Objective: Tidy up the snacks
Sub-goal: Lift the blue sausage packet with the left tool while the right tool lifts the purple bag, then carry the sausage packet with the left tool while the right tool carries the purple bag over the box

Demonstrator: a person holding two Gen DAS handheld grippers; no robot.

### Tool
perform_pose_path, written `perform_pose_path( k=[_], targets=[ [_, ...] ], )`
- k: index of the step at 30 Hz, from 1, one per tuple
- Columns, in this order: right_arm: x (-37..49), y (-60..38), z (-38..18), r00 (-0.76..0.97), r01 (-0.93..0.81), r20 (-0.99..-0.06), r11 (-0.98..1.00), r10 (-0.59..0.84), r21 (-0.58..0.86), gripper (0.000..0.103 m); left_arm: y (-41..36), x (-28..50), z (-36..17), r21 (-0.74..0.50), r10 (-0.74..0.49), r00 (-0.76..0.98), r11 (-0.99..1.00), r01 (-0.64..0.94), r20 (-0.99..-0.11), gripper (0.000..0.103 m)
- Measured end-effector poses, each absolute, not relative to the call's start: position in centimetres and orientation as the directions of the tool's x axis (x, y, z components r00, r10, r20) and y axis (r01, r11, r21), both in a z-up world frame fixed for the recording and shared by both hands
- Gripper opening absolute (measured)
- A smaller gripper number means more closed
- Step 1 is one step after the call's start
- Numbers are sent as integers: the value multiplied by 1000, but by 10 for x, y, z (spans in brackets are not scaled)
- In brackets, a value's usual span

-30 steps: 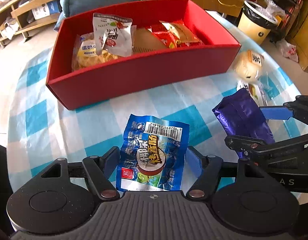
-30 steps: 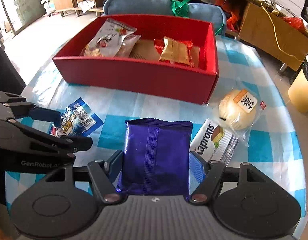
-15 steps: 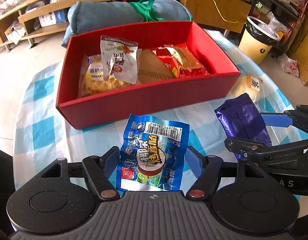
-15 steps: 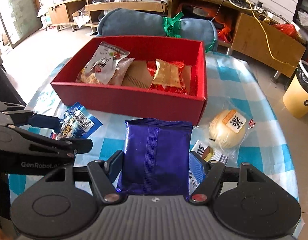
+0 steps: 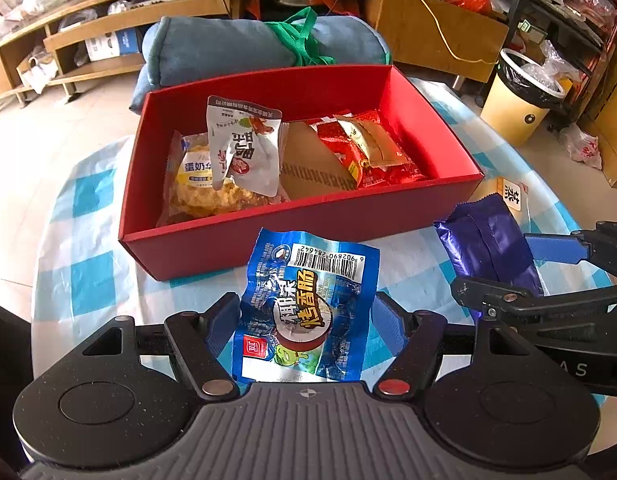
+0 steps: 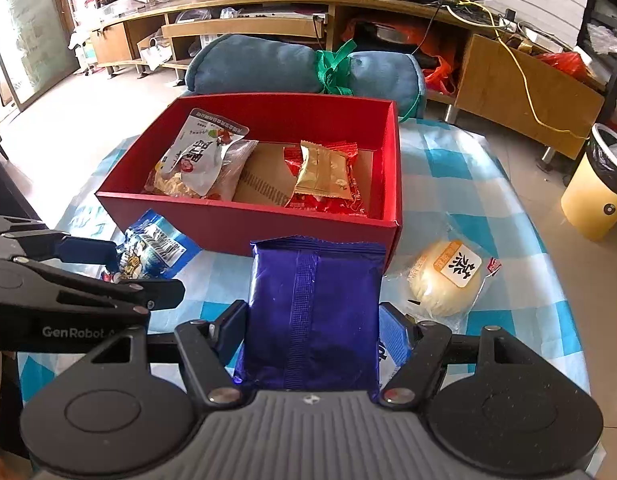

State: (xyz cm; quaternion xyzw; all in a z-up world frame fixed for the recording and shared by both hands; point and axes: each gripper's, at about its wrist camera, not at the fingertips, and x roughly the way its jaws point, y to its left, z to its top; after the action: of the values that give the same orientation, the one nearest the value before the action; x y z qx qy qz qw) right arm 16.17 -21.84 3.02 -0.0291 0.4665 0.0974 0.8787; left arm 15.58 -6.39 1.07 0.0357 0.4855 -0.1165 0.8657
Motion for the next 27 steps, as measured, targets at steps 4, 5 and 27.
perform_pose_path(
  k=[4, 5, 27],
  targets=[
    [161, -219, 31, 548, -195, -824, 980, 142, 39, 65, -64, 156, 11, -50, -166, 502, 970, 236, -849, 77],
    [162, -219, 32, 550, -194, -823, 980, 141, 39, 65, -64, 156, 11, -50, -166, 503, 971, 235, -848, 77],
    [193, -224, 55, 609, -159, -782, 986, 132, 43, 65, -68, 183, 37, -35, -147, 573, 979, 201, -807, 77]
  ],
)
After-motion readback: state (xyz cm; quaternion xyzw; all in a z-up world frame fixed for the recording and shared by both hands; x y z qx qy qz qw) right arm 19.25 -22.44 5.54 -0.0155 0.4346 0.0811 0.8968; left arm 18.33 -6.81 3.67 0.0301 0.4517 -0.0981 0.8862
